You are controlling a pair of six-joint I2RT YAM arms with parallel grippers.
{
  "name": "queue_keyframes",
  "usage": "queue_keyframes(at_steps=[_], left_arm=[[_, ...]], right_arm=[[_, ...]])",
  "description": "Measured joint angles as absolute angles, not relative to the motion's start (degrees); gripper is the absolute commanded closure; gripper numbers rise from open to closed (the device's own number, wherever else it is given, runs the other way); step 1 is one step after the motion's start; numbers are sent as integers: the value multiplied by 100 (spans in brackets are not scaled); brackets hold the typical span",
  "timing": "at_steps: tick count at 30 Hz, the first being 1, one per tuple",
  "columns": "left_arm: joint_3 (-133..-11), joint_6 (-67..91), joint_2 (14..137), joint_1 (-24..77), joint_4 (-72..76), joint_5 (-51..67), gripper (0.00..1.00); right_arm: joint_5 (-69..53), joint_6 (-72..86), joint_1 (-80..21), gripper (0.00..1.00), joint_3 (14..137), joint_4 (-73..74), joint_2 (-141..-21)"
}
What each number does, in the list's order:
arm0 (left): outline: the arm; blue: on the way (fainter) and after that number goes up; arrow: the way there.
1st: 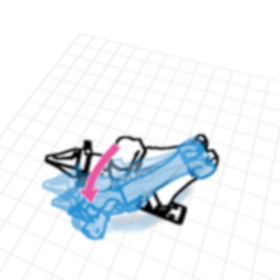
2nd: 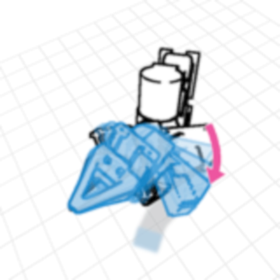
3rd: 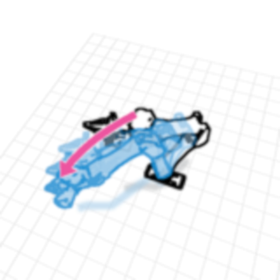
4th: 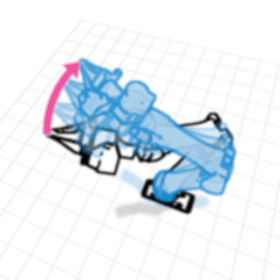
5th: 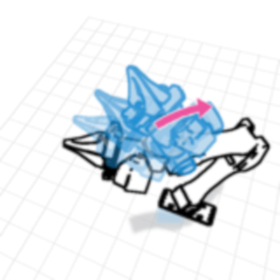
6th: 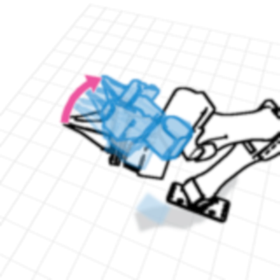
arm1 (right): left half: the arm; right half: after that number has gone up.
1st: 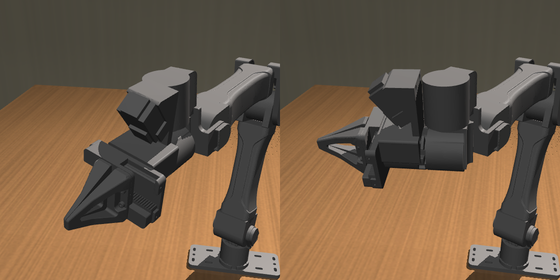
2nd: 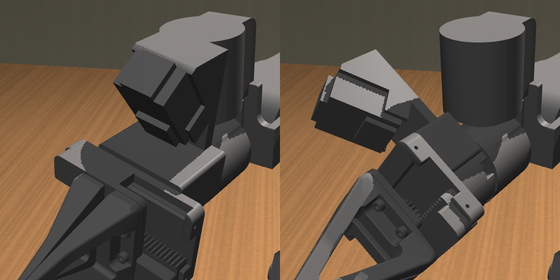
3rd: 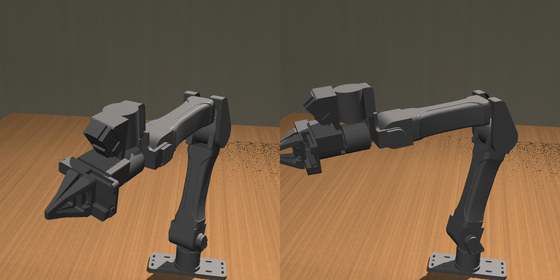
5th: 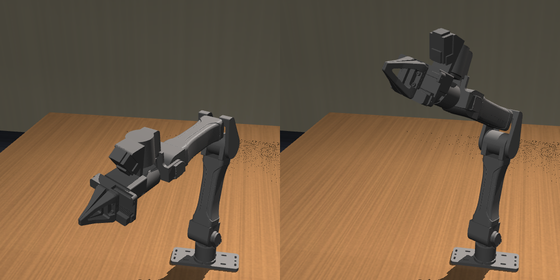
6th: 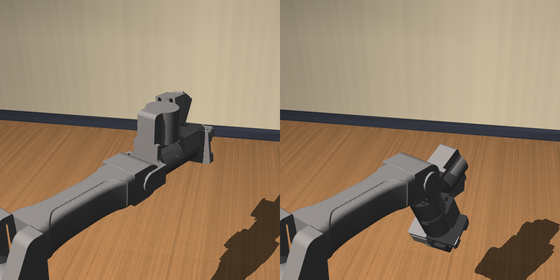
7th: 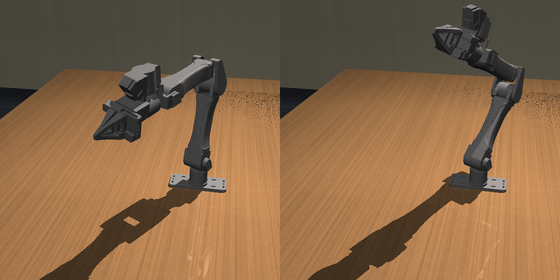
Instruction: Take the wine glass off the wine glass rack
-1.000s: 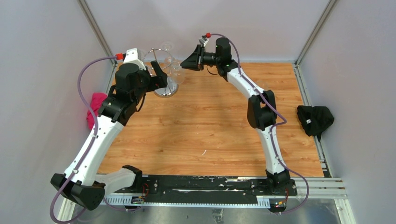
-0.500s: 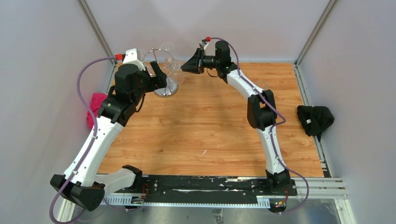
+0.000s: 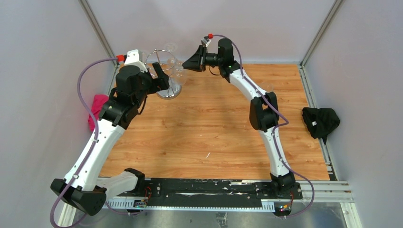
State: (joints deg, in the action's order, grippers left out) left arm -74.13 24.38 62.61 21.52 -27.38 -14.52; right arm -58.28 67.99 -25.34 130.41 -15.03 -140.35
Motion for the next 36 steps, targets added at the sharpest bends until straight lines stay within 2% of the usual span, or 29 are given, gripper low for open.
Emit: queue_keyframes(at_steps=[12, 36], left_arm=[[-7413, 2394, 6230, 2152, -2764, -1483, 0], [-7404, 2397, 6230, 2152, -2766, -1481, 0]], right_arm=[[-5837, 6941, -2552, 65, 12853, -1728, -13994], [-5629, 6311, -2523, 65, 12335, -1133, -13557]])
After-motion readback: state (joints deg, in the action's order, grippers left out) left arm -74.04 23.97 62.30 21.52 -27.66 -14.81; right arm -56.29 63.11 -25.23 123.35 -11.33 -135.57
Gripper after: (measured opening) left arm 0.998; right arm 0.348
